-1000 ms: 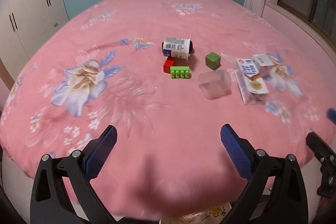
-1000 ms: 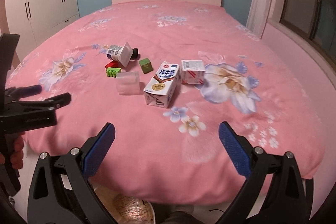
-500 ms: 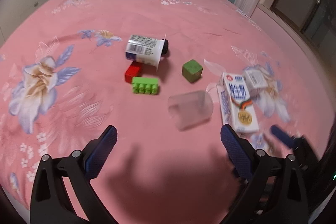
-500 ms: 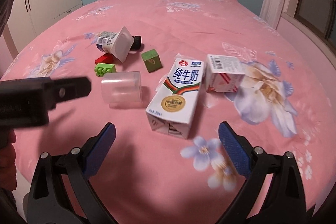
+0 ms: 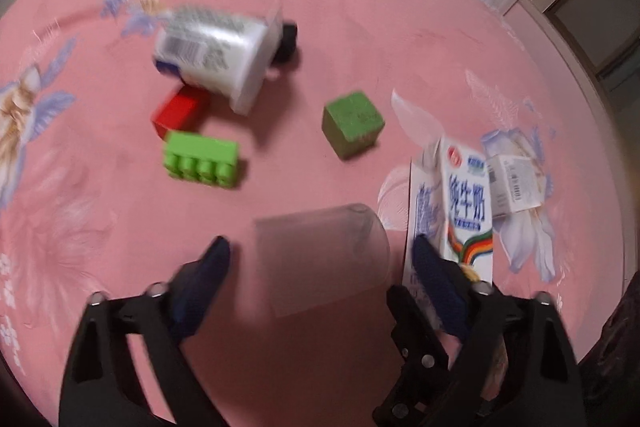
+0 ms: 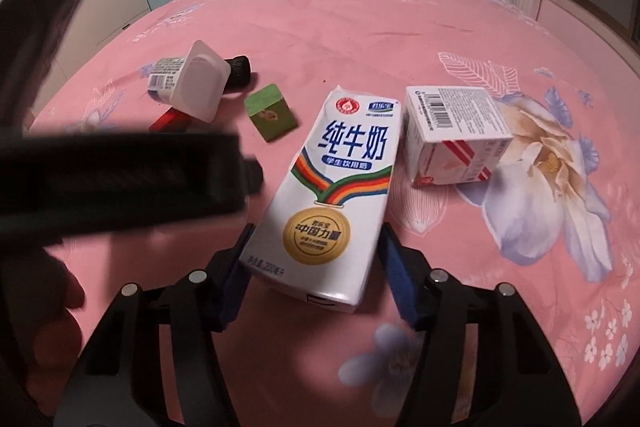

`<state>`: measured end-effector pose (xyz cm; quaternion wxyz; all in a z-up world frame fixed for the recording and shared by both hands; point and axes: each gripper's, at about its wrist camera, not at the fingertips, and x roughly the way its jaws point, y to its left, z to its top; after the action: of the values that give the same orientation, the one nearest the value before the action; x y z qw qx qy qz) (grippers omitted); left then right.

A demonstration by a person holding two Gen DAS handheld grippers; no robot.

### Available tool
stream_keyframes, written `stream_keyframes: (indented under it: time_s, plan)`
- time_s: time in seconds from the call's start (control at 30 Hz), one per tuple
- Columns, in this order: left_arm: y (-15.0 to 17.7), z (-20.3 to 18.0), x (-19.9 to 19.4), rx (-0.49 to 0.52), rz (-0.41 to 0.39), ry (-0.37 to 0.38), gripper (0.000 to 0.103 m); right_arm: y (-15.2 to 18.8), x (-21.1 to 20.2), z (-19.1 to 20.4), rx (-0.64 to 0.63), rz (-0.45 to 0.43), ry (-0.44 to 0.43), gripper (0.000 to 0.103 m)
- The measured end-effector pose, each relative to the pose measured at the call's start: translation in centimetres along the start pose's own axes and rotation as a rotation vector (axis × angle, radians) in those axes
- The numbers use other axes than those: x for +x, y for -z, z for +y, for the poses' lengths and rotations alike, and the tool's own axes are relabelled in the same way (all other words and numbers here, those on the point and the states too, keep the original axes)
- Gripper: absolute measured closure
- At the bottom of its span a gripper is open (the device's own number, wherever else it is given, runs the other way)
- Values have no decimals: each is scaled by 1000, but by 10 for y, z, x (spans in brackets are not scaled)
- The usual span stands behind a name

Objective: Collect trash
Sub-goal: 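Grasp the clear plastic cup with the left tool while the right tool grasps the milk carton, then carry the cup and milk carton with both tools over the trash bin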

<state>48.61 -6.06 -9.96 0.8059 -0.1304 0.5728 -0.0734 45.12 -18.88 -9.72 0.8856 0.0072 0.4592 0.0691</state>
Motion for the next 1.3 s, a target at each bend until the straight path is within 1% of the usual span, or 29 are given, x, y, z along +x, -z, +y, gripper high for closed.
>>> stream_keyframes:
  time_s: [0.03, 0.1, 0.17, 0.2, 0.3, 0.47, 0.6, 0.8, 0.9, 1.13, 1.17, 1.3]
  plan:
    - [0, 0, 7, -10, 21, 3, 24, -3, 3, 0, 1, 3, 0, 44]
    - [0, -1, 10, -17, 8, -10, 25, -5, 7, -1, -3, 14, -1, 45]
    - [0, -2, 12, -12, 6, -27, 31, -7, 10, -2, -2, 21, -9, 46]
    - [0, -2, 13, -5, 2, -38, 41, -7, 9, -4, 1, 17, -20, 48]
    - [3, -2, 13, 23, -4, -32, 41, -6, 5, -9, 6, 13, -39, 51]
    - [11, -4, 3, 95, -22, -68, 47, 6, -9, -18, 5, 6, -58, 52]
    - [20, -3, -10, 136, -35, -78, 47, 15, -25, -21, -6, 7, -67, 53]
    - [42, -6, -43, 216, -93, -103, 47, 28, -63, -22, -15, -17, -90, 53]
    - [53, -9, -67, 244, -123, -105, 47, 33, -86, -18, -27, -38, -99, 53]
    - [84, -17, -131, 302, -222, -108, 47, 45, -156, -3, -78, -119, -99, 53]
    - [91, -18, -144, 312, -242, -106, 47, 46, -165, -1, -83, -127, -99, 53]
    - [112, -22, -177, 342, -297, -105, 47, 57, -203, 9, -111, -165, -93, 53]
